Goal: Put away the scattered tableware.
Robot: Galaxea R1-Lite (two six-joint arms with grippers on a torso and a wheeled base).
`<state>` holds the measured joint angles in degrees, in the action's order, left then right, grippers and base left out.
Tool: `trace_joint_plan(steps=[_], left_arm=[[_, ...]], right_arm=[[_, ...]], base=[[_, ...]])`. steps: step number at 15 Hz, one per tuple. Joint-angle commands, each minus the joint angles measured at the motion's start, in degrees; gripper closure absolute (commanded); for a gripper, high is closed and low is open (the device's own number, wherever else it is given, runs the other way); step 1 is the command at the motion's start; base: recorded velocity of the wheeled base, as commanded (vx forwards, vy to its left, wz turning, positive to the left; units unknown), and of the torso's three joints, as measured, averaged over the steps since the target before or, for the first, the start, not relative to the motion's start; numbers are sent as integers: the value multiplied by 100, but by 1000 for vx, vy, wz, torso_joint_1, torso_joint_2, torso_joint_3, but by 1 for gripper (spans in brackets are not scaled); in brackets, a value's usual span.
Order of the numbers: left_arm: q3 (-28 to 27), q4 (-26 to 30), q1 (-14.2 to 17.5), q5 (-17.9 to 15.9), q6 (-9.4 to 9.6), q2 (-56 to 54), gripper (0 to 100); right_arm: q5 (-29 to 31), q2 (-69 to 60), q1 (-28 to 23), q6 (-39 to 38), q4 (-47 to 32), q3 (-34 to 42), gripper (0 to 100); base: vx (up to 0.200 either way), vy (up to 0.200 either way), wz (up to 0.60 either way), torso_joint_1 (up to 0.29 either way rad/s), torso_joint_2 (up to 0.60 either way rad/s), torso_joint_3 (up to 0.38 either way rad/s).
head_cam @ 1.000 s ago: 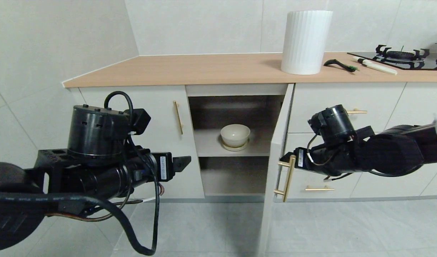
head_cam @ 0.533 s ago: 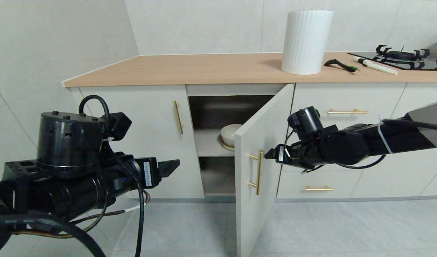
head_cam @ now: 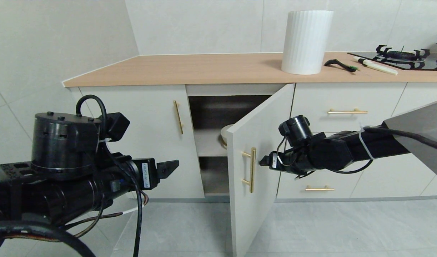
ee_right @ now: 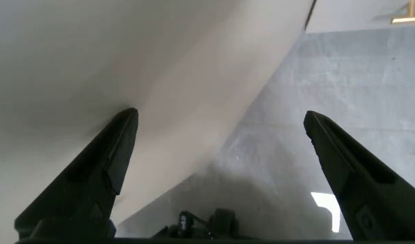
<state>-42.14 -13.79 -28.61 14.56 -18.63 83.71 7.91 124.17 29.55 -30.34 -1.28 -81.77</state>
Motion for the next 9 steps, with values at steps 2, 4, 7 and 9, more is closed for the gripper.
trace_joint_plan(steps=[2,4,7,9], left_arm=[[-13,-1,57,12,-1,5,0],[-40,-10,198,3,17,-39,0],[-110,-10,356,3,26,-127,0],[-145,-19,427,3,70,-320,0]], right_arm=[[9,81,42,-16,84,-5,0],[17,116,51,-95,304,-5,0],[26,221,60,-393,629,-84,0],[79,450,60,-1061,708,-497,0]], base=[[200,0,0,-2,0,2],[200,0,0,-2,0,2],[200,0,0,6,-1,4],[100,0,0,-1,1,1]])
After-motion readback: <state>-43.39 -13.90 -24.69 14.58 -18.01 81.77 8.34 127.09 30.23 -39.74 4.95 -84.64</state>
